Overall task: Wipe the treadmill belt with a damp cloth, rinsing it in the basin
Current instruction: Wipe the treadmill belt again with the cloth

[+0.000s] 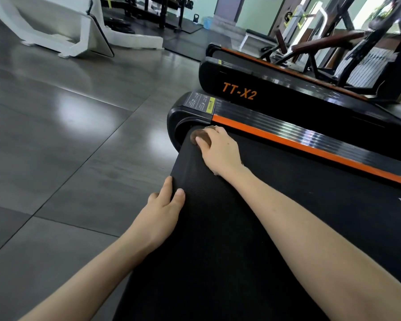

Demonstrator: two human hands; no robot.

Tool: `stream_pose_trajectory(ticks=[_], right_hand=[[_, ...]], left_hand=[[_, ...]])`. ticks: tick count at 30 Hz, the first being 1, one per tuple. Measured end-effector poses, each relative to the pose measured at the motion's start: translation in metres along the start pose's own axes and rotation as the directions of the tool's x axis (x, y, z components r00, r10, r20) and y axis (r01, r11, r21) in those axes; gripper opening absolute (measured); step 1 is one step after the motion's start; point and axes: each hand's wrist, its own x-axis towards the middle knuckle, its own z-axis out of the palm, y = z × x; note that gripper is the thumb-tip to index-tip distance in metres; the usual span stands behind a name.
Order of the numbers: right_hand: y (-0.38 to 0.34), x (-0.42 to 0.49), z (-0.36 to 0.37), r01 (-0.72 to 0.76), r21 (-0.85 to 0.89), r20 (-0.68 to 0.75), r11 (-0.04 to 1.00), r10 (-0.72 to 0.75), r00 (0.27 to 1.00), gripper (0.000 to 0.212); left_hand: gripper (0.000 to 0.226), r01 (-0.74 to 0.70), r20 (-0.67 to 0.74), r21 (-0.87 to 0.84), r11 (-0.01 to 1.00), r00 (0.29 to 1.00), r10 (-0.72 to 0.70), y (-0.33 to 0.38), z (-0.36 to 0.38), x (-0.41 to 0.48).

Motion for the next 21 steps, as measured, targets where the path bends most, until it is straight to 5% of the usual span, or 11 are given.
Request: stream_pose_trajectory(ticks=[11, 18, 21], right_hand=[[-0.019, -0.079, -0.028, 0.184, 0.136, 0.087, 0.974, -0.197, 0.977, 0.034], [-0.031, -0.133, -0.05, 0.138, 0.099, 0.129, 0.985, -0.15, 0.98, 0.065], [-0.044, -0.106, -0.048, 0.108, -0.002, 0.125, 0.994, -0.107, 0.986, 0.041]], left_hand=[[0.065, -0.003, 0.018, -0.075, 0.997, 1.0, 0.004, -0.003, -0.001, 0.001], [0.09, 0.069, 0.007, -0.184, 0.98, 0.998, -0.069, -0.005, -0.003, 0.0], [0.091, 0.059, 0.01, -0.194, 0.979, 0.998, -0.058, -0.006, -0.003, -0.001]])
